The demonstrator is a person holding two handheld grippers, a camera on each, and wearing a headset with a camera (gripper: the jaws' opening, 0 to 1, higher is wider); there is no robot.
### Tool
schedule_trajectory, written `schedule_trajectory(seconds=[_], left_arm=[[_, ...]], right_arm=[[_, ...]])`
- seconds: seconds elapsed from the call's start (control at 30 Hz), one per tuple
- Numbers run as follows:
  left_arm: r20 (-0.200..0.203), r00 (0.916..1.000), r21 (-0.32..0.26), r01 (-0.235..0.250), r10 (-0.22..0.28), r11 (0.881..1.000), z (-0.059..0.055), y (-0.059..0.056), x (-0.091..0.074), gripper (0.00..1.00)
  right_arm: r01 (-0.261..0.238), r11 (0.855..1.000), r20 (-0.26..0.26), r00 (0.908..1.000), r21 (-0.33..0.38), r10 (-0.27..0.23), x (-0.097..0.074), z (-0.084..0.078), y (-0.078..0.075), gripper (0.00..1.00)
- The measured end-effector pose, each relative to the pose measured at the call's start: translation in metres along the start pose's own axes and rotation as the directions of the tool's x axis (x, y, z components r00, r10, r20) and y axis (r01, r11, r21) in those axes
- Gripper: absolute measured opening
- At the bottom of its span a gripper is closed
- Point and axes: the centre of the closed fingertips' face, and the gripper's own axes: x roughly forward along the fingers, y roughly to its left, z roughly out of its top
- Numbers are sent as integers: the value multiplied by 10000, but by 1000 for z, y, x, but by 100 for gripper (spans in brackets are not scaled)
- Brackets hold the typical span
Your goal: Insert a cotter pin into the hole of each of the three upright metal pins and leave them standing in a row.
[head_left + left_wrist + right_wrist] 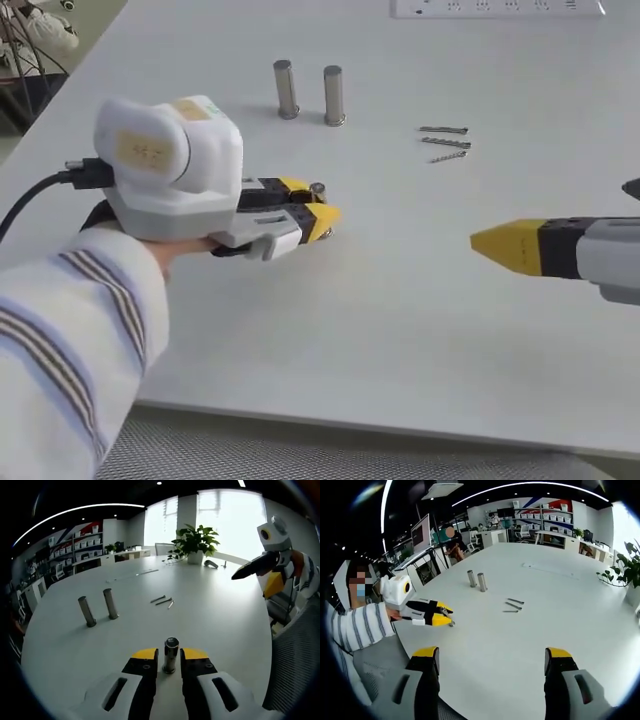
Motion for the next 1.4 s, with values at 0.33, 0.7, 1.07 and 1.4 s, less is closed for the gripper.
schedule_trajectory(seconds=[0.33, 0.7, 1.07, 1.4], left_arm=[[355, 9981, -141, 506, -501, 9986, 12, -7, -12, 42], [1177, 9918, -367, 541, -494, 9979, 32, -9, -33, 84], [1346, 9895, -603, 603, -517, 9964, 36, -6, -48, 99], [1479, 9883, -800, 490, -367, 9956, 34, -7, -57, 99]], right_arm=[[-60, 10000, -17, 10000, -6, 60, 1, -1, 2, 85], [-193, 9998, -137, 9997, -65, 193, 4, -5, 5, 85], [-202, 9997, -268, 9994, -113, 199, 4, -8, 5, 85], [-124, 9996, -386, 9992, -238, 115, 6, -7, 2, 85]])
